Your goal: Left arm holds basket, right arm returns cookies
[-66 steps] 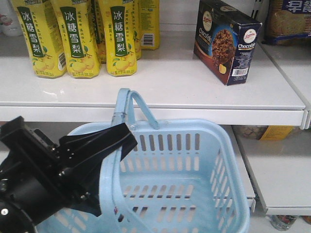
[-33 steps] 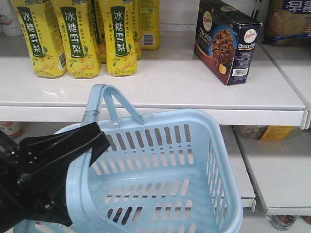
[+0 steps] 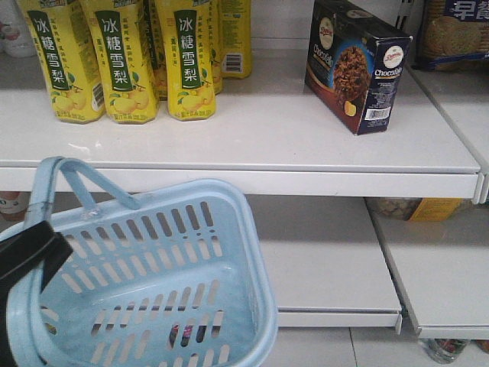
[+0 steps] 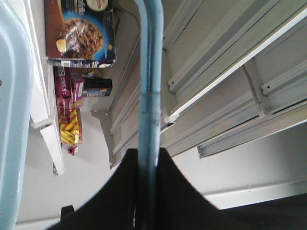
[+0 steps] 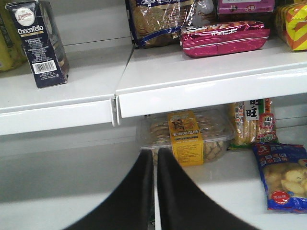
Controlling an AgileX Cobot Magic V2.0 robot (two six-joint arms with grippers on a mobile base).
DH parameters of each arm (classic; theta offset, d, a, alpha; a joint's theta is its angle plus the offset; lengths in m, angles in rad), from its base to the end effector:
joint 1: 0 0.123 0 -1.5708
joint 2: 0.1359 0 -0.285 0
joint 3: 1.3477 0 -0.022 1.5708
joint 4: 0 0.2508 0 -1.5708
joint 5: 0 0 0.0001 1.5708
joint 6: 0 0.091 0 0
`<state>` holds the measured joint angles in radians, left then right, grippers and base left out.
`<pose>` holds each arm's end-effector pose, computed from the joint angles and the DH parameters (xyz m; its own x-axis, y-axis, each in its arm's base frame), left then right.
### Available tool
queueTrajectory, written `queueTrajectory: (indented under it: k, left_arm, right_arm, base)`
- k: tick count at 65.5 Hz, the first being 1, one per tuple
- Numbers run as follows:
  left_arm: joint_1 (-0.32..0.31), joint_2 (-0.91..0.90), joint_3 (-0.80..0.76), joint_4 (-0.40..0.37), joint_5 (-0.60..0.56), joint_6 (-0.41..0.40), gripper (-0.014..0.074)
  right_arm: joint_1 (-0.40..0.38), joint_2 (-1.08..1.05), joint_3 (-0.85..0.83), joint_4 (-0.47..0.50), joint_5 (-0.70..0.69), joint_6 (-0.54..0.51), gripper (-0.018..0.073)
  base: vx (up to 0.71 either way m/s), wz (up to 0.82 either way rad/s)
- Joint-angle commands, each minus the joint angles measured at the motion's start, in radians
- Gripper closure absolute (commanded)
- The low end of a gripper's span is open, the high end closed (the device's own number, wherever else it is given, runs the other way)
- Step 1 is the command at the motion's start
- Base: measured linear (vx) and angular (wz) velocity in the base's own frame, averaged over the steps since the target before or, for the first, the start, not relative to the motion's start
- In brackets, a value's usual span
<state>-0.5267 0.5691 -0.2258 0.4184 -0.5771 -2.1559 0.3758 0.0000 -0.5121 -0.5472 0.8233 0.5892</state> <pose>0.0905 -0.0759 0.2899 -0.7110 -0.6853 0.1578 0.0805 -0.3022 -0.9498 0.0086 -0.0340 0.3090 -0.1296 0.1429 -0.9812 0.0380 0.9896 0.1391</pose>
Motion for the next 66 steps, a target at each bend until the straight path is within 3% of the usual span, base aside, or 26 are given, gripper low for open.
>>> queueTrajectory:
  k: [1,23,42,55,66]
  left_arm:
    - [0.058,-0.057,0.010,-0.024,-0.074,-0.004,0.0596]
    - [0.297,-0.240,0.139,-0.026,0.011,-0.004,0.0596]
    - [0.433,-0.410,0.225,-0.012,0.177,-0.004,0.0596]
    - [0.485,-0.522,0.224,0.130,0.364,-0.004,0.0596]
    - [0.500,-0.598,0.224,0.295,0.486,-0.003,0.0596]
  right_arm:
    - [-0.008,0.018,-0.023,-0.026,-0.062,-0.009,0.0562]
    - [-0.008,0.018,-0.023,-0.026,-0.062,-0.009,0.0562]
    - [-0.008,0.018,-0.023,-0.026,-0.062,-0.009,0.0562]
    - [-0.008,0.018,-0.023,-0.026,-0.062,-0.009,0.0562]
    - [-0.008,0.018,-0.023,-0.026,-0.062,-0.009,0.0562]
  base:
    - [0.00,0.00]
    - [0.00,0.00]
    - [0.00,0.00]
    - [0.00,0.00]
    - [0.00,0.00]
